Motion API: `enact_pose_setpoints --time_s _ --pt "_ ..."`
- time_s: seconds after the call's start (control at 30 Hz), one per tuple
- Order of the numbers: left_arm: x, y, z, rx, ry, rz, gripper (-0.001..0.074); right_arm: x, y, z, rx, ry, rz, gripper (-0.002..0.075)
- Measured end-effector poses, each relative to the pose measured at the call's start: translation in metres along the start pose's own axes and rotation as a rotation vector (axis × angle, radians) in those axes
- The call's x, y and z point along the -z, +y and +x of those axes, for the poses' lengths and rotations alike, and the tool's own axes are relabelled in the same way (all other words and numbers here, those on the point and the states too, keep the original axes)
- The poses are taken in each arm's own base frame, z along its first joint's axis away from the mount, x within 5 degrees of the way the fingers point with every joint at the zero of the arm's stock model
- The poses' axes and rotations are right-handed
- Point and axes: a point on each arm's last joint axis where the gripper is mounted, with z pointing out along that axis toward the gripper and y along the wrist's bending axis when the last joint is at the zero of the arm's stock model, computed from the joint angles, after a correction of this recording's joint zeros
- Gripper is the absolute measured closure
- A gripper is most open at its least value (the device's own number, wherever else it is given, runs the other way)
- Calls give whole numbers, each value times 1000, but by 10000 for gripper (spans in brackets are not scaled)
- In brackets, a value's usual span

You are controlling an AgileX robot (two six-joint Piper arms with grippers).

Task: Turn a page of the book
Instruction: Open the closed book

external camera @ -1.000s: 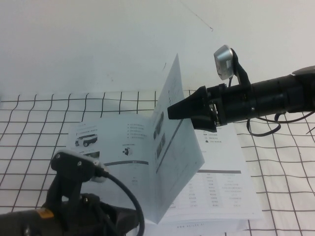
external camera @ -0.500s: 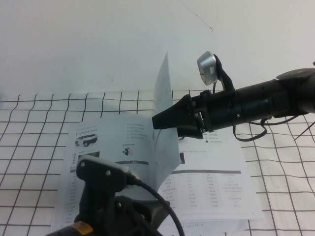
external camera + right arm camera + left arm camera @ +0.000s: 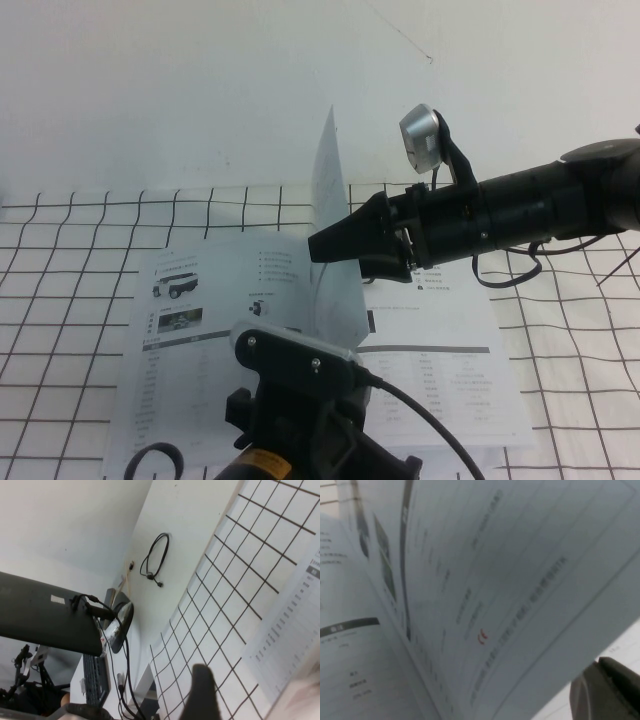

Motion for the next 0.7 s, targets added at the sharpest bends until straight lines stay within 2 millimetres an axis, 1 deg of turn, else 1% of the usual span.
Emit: enact_pose_setpoints --time_s 0.23,0.4,0.7 --pt "-3 8 -1 18 -35 -93 737 0 0 0 2 1 -2 210" --pt "-2 16 2 50 -3 -184 737 0 0 0 2 1 -2 210" --pt "1 25 7 119 33 -286 737 1 4 -3 11 -34 -25 210"
